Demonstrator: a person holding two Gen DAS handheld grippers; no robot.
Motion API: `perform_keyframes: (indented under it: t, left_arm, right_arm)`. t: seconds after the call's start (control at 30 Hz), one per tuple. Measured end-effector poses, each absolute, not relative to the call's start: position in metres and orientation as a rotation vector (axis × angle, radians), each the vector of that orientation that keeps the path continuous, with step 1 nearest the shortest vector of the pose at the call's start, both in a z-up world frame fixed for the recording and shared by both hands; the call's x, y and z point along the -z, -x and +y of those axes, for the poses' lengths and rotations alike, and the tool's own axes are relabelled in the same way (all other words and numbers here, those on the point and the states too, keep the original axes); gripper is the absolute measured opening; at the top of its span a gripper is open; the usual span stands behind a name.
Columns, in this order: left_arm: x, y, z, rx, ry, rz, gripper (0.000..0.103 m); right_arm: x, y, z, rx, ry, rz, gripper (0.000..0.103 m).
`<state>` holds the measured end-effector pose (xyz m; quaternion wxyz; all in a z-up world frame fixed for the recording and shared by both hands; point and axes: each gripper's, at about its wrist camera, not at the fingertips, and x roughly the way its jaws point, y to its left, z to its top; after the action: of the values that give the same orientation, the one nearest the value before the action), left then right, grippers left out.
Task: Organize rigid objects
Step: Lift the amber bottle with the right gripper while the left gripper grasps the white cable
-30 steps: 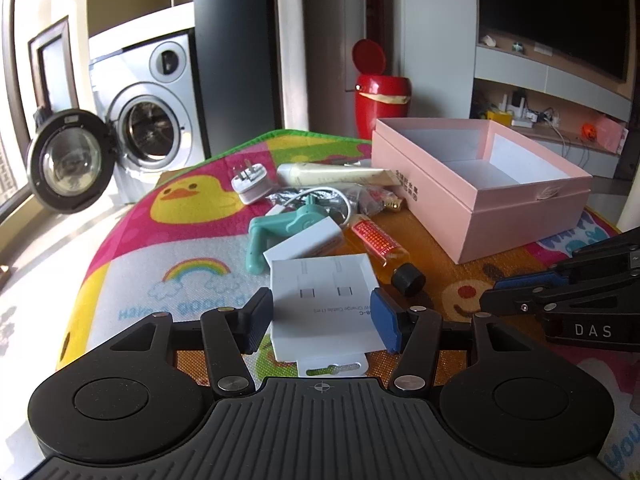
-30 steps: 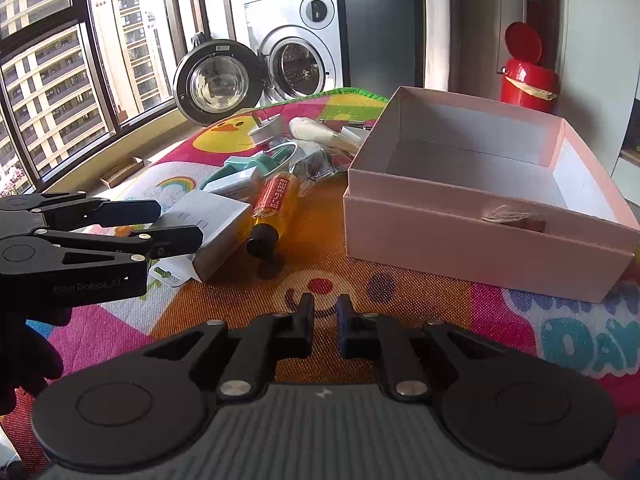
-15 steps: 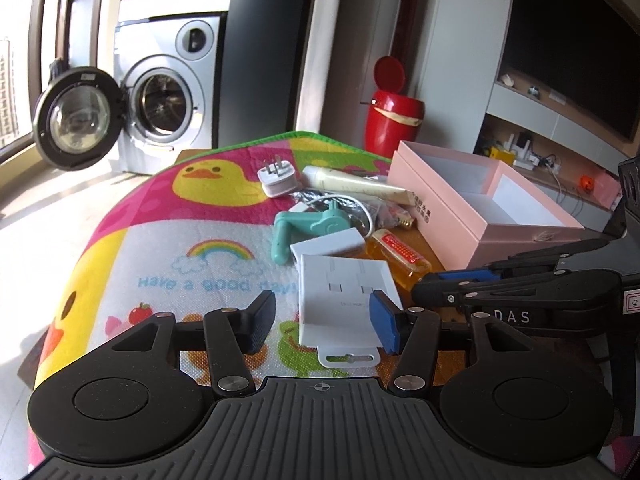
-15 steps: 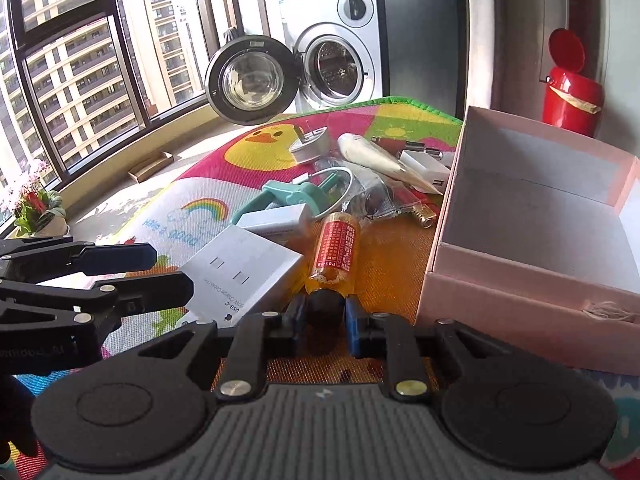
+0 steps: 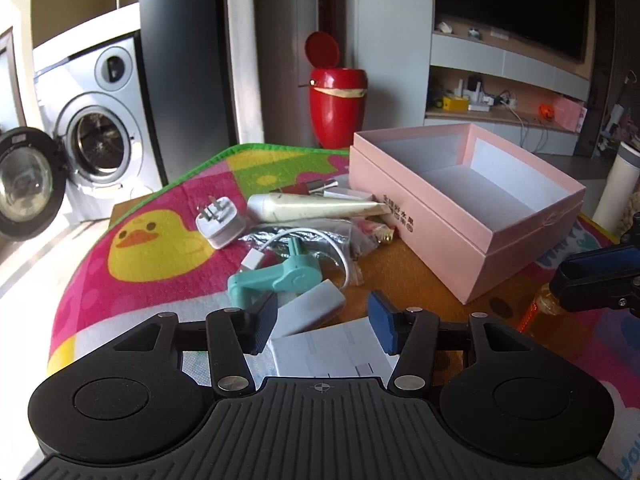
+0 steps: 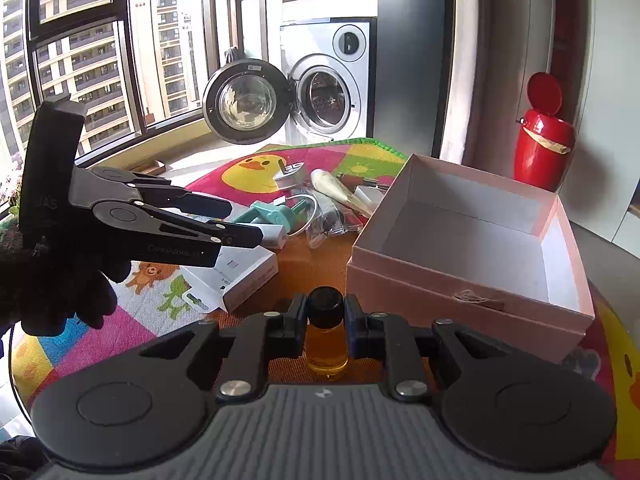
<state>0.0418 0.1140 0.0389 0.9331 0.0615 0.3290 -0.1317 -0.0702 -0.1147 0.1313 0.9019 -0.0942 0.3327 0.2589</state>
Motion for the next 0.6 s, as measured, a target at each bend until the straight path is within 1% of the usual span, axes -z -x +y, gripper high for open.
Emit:
perform_keyframes:
  t: [0.17,0.27,0.33,0.37,0.4,0.47,0.6]
  left_arm:
    - [-0.024,-0.074,0.110,0.292,-0.163,0.756,0.044]
    - [-0.019,-0.072,0.107,0.286,-0.176,0.764,0.040]
    - [-0.019,-0.064,0.105,0.294,-0.174,0.764,0.039]
    - [-0.020,-0.057,0.102,0.305,-0.169,0.769,0.039]
    - [-0.020,-0.051,0.101,0.313,-0.165,0.772,0.039]
    - [-0.020,-0.036,0.097,0.329,-0.165,0.775,0.039]
    - [-0.016,-0.021,0.093,0.318,-0.178,0.778,0.042]
  right_arm:
    - [-0.128,0.072,-0.117,-0.543,0.194,0.671,0.019]
    - [-0.126,0.077,-0.118,-0.537,0.220,0.642,0.019]
    - [-0.122,0.081,-0.119,-0.525,0.242,0.619,0.021]
    - [-0.120,0.083,-0.120,-0.521,0.255,0.614,0.029]
    - [-0.118,0.085,-0.120,-0.520,0.264,0.610,0.038]
    - [-0.115,0.087,-0.122,-0.523,0.266,0.600,0.047]
    - [-0.105,0.089,-0.123,-0.533,0.267,0.621,0.049]
